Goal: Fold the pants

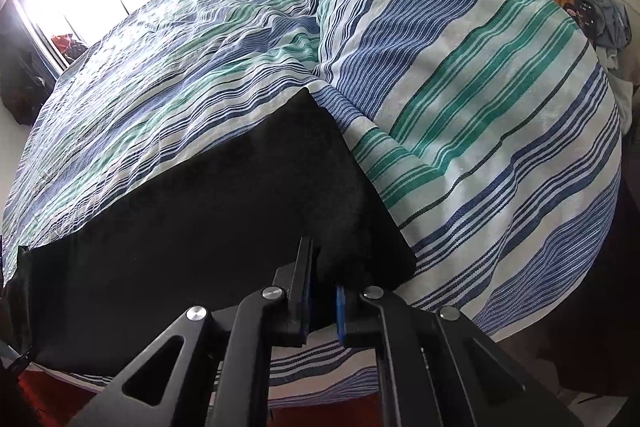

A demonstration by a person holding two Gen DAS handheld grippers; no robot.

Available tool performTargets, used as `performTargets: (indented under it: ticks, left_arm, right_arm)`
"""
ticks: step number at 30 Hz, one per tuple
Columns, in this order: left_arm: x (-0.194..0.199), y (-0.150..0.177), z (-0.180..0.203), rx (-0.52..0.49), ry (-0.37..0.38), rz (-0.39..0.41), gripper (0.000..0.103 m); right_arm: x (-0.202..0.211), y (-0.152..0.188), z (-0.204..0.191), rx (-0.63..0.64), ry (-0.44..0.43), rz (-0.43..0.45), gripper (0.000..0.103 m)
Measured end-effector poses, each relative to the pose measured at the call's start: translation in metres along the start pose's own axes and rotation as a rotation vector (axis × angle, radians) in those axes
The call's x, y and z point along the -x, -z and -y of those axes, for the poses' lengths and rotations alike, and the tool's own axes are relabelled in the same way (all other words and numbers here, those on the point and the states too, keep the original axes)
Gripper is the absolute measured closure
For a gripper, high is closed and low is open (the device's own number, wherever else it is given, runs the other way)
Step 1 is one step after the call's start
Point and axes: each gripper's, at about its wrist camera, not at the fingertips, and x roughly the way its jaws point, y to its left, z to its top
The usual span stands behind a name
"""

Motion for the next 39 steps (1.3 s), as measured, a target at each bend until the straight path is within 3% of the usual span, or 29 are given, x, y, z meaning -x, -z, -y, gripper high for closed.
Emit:
performTargets:
  ticks: [1, 2, 3, 5, 8, 9, 10, 12, 14, 17, 19, 21, 23, 28, 30, 34, 39]
  left_arm:
    - [0.004, 0.0, 0.0, 0.002, -0.009, -0.022, 0.054]
    - [0.013, 0.004, -0.001, 0.009, -0.014, -0.034, 0.049]
    - [0.023, 0.008, -0.004, 0.016, -0.02, -0.041, 0.043]
    - [0.05, 0.014, -0.013, 0.03, -0.009, -0.022, 0.042]
    - [0.091, 0.001, -0.025, 0.047, -0.027, 0.125, 0.041]
    - [0.098, -0.011, -0.026, 0.034, -0.039, 0.174, 0.036]
    - [0.099, -0.023, -0.025, 0.007, -0.045, 0.201, 0.03]
    - [0.086, -0.049, -0.018, -0.066, -0.079, 0.246, 0.029]
    - [0.056, -0.067, -0.019, -0.117, -0.152, 0.236, 0.029]
    - [-0.004, -0.079, -0.041, -0.101, -0.31, 0.122, 0.031]
    - [-0.013, -0.074, -0.044, -0.136, -0.314, 0.17, 0.031]
    - [-0.012, -0.072, -0.035, -0.161, -0.354, 0.176, 0.031]
    - [-0.008, -0.069, -0.032, -0.159, -0.357, 0.174, 0.028]
    - [-0.008, -0.064, -0.035, -0.153, -0.345, 0.19, 0.022]
    - [-0.01, -0.064, -0.033, -0.137, -0.344, 0.192, 0.021]
    - [-0.008, -0.062, -0.034, -0.124, -0.35, 0.197, 0.017]
    - [-0.006, -0.058, -0.039, -0.12, -0.348, 0.199, 0.017]
  right_arm:
    - [0.003, 0.002, 0.001, -0.005, -0.012, 0.003, 0.062]
    - [0.009, 0.005, 0.001, -0.01, -0.035, 0.012, 0.045]
    - [0.015, 0.009, 0.001, -0.013, -0.046, 0.023, 0.042]
    - [0.029, 0.018, 0.003, -0.01, -0.009, 0.038, 0.039]
    - [0.059, 0.03, 0.008, -0.014, 0.084, 0.131, 0.038]
    - [0.069, 0.031, 0.006, -0.011, 0.1, 0.168, 0.038]
    - [0.077, 0.03, 0.003, -0.005, 0.091, 0.198, 0.038]
    - [0.085, 0.021, -0.012, 0.011, 0.023, 0.215, 0.038]
    - [0.079, 0.011, -0.032, 0.028, -0.066, 0.179, 0.038]
    - [0.05, 0.003, -0.047, 0.01, -0.188, 0.077, 0.038]
    - [0.021, 0.003, -0.04, -0.041, -0.208, -0.006, 0.038]
    - [-0.008, 0.011, -0.018, -0.128, -0.151, -0.092, 0.041]
    - [-0.01, 0.018, -0.001, -0.198, -0.193, -0.072, 0.054]
    - [0.041, 0.031, 0.021, -0.337, -0.34, 0.089, 0.048]
    - [0.054, 0.036, 0.038, -0.428, -0.397, 0.115, 0.045]
    - [0.046, 0.044, 0.064, -0.557, -0.433, 0.067, 0.044]
    - [0.018, 0.05, 0.055, -0.609, -0.47, -0.01, 0.044]
